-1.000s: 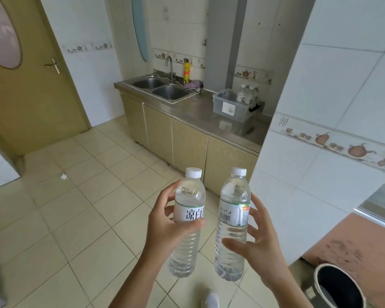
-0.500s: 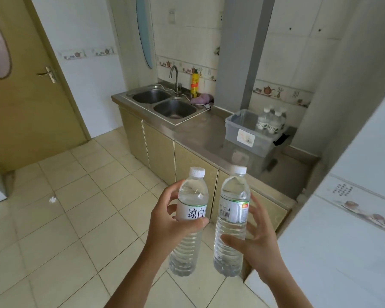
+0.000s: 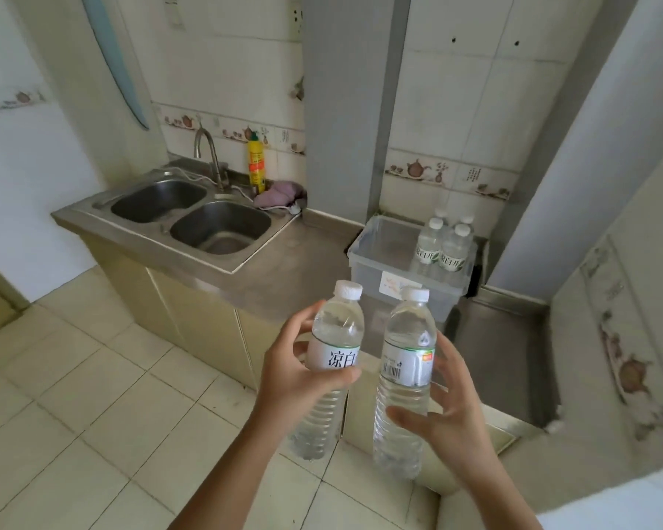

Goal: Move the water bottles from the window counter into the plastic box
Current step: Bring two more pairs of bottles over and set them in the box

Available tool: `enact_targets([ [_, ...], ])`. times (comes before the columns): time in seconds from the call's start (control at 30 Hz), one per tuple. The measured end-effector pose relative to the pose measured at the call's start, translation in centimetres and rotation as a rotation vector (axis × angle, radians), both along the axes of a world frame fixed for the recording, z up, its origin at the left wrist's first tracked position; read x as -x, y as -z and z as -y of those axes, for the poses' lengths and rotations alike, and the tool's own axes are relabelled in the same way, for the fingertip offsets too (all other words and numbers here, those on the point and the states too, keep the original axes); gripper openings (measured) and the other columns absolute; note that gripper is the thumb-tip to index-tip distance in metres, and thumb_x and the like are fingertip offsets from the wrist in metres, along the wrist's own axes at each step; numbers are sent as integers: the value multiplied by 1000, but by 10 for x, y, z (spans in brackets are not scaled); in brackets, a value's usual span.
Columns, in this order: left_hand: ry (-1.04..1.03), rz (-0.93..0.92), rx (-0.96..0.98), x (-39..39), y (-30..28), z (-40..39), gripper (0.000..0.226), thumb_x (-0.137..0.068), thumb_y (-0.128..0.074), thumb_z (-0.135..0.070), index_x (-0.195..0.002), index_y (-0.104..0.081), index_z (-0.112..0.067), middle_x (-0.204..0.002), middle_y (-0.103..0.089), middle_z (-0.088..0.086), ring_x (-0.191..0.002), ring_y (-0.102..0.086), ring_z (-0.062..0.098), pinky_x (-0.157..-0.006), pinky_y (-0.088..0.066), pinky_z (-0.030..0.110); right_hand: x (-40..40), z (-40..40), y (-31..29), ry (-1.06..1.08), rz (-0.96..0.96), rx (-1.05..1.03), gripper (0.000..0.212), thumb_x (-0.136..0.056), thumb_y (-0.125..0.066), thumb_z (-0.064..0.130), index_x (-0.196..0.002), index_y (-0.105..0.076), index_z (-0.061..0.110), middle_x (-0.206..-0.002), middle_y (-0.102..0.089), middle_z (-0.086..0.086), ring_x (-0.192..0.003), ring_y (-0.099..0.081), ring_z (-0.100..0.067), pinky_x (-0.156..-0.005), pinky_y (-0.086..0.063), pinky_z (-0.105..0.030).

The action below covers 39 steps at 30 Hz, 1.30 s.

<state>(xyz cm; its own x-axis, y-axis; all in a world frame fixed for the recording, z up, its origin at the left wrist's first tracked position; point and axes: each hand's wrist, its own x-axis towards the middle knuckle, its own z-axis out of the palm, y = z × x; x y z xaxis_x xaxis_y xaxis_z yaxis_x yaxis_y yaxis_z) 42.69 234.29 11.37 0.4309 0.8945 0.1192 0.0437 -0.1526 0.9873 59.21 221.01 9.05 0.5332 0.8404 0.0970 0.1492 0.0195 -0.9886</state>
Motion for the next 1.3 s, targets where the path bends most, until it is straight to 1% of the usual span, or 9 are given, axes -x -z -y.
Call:
enact_targets([
  [0.17,124,13,-4,-64,-7,-82,87,-52,-95,-9,-119,-58,-50,-111,-67,-15,-97,-67,4,-69,-54,18,-46,-54,-6,135,-15,-3,106,-55,-84,-15,-135,-42,42,-123,-62,19,-110,-63,-7,-77,-57,-28],
  [0.27,170,30,4,-112,-8,-119,87,-49,-96,-12,-119,-59,-47,-108,-69,-17,-96,-67,3,-73,-57,23,-86,-84,-3,203,-38,3,107,-54,-84,-16,-135,-43,40,-123,-63,12,-111,-63,-10,-86,-56,-39],
  [0.47,234,84,22,-210,-13,-179,88,-44,-94,-13,-118,-60,-46,-116,-68,-15,-102,-68,11,-73,-57,24,-167,-142,-6,268,-25,-4,110,-53,-87,-12,-137,-40,41,-125,-60,10,-107,-63,-6,-80,-57,-32],
  [0.6,293,105,27,-265,-22,-212,86,-42,-93,-21,-115,-60,-50,-118,-67,-11,-102,-68,9,-72,-55,21,-216,-172,-12,276,2,-6,111,-49,-91,1,-138,-39,41,-133,-56,11,-117,-58,-14,-87,-55,-42],
  [0.7,386,95,18,-303,-27,-235,88,-50,-94,-9,-123,-58,-43,-116,-68,-8,-104,-67,11,-75,-57,24,-246,-190,-16,306,6,-3,112,-53,-90,-3,-139,-36,43,-135,-51,18,-119,-55,-8,-90,-53,-37],
  [0.8,499,86,-4,-338,-22,-255,89,-54,-93,-4,-128,-54,-31,-122,-64,-2,-111,-64,13,-86,-57,32,-272,-204,-18,337,25,17,110,-56,-88,-3,-140,-35,44,-125,-52,33,-113,-55,5,-87,-53,-33],
  [0.97,606,34,45,-383,2,-276,86,-47,-93,-20,-120,-53,-40,-121,-63,-4,-110,-64,12,-89,-55,35,-302,-225,-7,394,10,45,107,-55,-89,-4,-139,-38,40,-134,-54,16,-118,-57,-7,-87,-55,-37],
  [1.13,686,45,128,-391,26,-287,83,-48,-92,-13,-115,-55,-43,-122,-62,-5,-111,-64,18,-90,-56,42,-311,-234,1,441,0,65,99,-55,-85,-13,-131,-44,35,-115,-64,24,-108,-62,-2,-76,-57,-24],
  [1.3,659,-10,109,-382,47,-282,85,-45,-92,-18,-118,-53,-36,-115,-63,-3,-110,-61,16,-95,-51,37,-304,-229,13,495,-15,88,98,-52,-90,-3,-134,-44,24,-128,-60,4,-115,-61,-10,-87,-55,-38],
])
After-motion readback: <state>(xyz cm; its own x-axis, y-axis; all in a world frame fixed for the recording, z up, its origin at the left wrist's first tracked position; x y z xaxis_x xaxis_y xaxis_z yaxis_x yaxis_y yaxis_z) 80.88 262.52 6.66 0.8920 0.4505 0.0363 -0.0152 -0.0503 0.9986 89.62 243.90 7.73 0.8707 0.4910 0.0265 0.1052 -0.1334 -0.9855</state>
